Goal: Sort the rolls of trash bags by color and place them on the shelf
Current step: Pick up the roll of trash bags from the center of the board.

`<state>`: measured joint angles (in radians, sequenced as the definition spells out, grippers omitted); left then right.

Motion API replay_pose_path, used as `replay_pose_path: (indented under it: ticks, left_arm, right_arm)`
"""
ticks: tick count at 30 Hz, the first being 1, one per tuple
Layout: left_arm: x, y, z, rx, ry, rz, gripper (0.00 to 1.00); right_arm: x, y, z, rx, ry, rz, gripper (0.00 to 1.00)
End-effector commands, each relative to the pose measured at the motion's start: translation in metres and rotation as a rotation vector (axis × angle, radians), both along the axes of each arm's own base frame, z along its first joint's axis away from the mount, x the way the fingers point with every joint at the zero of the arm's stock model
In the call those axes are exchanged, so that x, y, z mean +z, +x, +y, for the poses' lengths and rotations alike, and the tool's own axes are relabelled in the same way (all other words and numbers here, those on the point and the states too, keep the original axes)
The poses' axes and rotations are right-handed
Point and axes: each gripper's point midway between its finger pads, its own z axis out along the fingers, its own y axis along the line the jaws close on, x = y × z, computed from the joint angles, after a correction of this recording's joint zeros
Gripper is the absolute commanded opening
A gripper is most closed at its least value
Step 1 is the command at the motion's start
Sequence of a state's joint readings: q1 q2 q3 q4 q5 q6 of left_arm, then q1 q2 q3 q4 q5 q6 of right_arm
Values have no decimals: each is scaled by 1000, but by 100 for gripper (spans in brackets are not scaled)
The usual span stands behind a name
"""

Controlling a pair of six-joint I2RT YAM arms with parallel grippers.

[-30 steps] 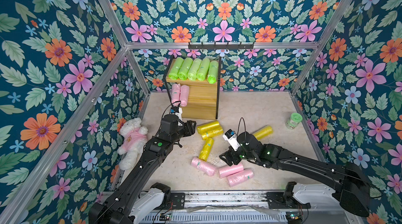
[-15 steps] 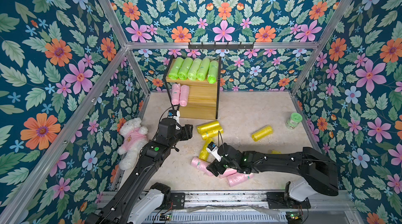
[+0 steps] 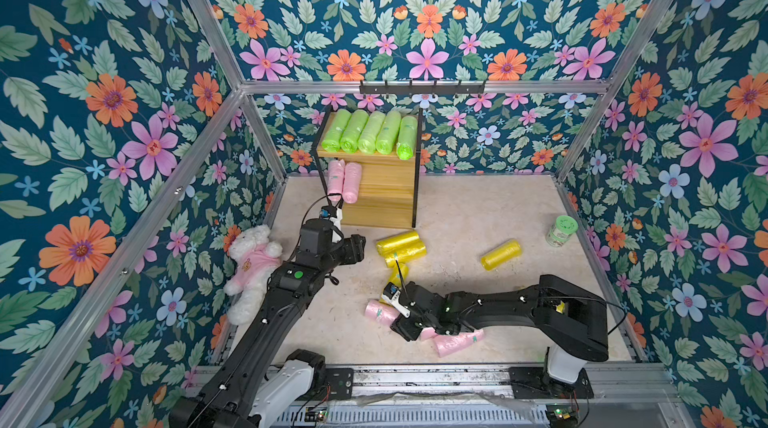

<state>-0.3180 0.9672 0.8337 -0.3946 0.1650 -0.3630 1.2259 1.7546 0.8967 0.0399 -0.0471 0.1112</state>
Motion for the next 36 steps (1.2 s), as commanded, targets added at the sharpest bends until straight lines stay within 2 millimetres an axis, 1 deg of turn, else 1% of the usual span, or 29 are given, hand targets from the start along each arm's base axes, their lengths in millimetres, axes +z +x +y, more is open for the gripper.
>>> replay_pose_path:
  ticks: [1,3,5,8,10,12,16,18,20,21,23,25,26,28,29,31,33,36]
  left_arm:
    - [8,4,-4,-23,-18,-28,72]
    - [6,4,-5,-27,-34,-22,72]
    - [9,3,-6,-36,-58,-32,72]
    - [26,2,-7,-41,-100,-85,73]
    - [43,1,-8,-46,-136,-139,73]
    - [64,1,-11,-54,-195,-205,73]
    - [101,-2,-22,-80,-372,-323,74]
    - [117,-4,-27,-98,-480,-375,74]
    - [125,-5,-30,-108,-571,-404,74]
    - [128,-7,-32,-115,-611,-419,74]
    - [134,-9,-33,-124,-675,-440,75]
    - [135,-11,-36,-143,-710,-447,76]
    - [134,-12,-39,-164,-710,-443,77]
    - [133,-13,-46,-210,-665,-420,78]
    - [131,-14,-50,-235,-629,-399,78]
    - [126,-18,-57,-293,-550,-343,79]
    - [120,-25,-64,-365,-450,-287,79]
    - [114,-36,-72,-467,-378,-218,80]
  right_arm:
    - [23,0,10,17,84,-17,53]
    - [42,0,14,23,143,-31,46]
    - [73,1,18,24,247,-31,42]
    - [116,9,18,-3,426,17,40]
    - [147,19,15,-40,554,49,40]
    - [175,38,8,-119,657,67,40]
    - [209,80,-11,-328,815,164,40]
    - [231,91,-18,-376,931,203,41]
    - [247,100,-22,-423,988,206,41]
    - [255,101,-21,-427,1012,204,41]
    - [263,108,-25,-469,1051,209,41]
    - [274,108,-24,-447,1084,185,41]
    - [276,108,-21,-420,1067,158,41]
    - [273,107,-14,-360,988,87,42]
    - [270,108,-16,-343,949,41,42]
    - [269,106,-23,-282,901,-41,43]
    - [266,108,-36,-217,839,-128,43]
    - [258,103,-50,-117,711,-254,43]
